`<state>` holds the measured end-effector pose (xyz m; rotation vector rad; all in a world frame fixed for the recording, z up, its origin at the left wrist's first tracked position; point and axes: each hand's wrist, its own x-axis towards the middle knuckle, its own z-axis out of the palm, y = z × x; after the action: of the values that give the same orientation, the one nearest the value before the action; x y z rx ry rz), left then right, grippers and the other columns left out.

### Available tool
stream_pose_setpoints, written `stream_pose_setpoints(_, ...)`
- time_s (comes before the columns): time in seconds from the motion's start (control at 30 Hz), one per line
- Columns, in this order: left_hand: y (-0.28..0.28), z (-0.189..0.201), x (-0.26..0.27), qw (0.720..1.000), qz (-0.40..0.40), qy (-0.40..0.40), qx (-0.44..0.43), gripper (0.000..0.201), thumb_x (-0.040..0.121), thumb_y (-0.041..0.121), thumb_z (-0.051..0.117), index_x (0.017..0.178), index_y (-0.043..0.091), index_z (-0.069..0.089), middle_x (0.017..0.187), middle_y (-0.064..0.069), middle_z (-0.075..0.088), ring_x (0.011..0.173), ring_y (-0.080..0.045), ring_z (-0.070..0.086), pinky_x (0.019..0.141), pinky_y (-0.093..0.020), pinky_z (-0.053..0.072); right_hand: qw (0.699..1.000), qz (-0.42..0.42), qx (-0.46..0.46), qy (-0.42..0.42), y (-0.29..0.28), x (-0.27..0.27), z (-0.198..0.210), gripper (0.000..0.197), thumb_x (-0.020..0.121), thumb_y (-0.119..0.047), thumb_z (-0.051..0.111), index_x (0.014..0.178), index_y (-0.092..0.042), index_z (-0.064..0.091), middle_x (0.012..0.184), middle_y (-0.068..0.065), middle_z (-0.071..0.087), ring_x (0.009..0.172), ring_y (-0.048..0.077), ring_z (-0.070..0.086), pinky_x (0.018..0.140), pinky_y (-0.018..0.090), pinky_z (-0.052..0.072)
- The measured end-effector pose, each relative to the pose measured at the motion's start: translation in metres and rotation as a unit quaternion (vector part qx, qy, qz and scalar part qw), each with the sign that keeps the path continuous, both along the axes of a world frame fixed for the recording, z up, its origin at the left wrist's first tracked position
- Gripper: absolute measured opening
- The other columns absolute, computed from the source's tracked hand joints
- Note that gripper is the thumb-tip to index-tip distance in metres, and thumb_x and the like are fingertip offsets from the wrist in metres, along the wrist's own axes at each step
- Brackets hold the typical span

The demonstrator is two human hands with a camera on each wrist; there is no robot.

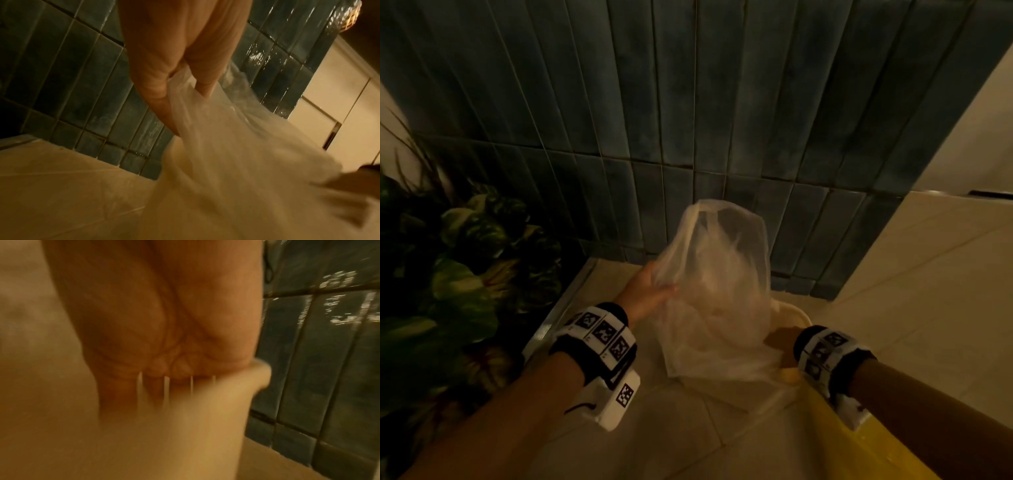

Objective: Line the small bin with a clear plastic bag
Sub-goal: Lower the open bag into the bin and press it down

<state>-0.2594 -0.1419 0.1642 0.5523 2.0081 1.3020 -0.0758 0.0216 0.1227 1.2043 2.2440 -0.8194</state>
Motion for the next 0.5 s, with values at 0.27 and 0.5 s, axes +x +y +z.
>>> stream_pose_setpoints(0.27,0.015,-0.007,0.001,0.997,-0.061,0.046,-0.019,0.059,0.087,0.021,0.061,0.140,0.018,0.036,0.134,-0.009,0.051,0.121,-0.030,0.052,0.098,-0.049,0.047,0.940,-0.071,0.019,0.334,0.022,0.008,0.079,0.040,0.087,-0.053,0.048,0.119,-0.031,0.037,0.107,0.007,0.061,0.091,0.023,0.060,0.084,0.038,0.049)
stream_pose_setpoints(0.5,0.013,-0.006,0.004,0.991,-0.109,0.065,-0.043,0.059,0.089,0.035,0.055,0.143,0.026,0.032,0.137,-0.004,0.050,0.124,-0.026,0.049,0.105,-0.051,0.041,0.932,0.097,0.089,0.337,0.014,0.012,0.054,0.055,0.088,0.003,0.039,0.122,-0.037,0.054,0.119,0.009,0.055,0.094,0.022,0.060,0.064,0.009,0.048)
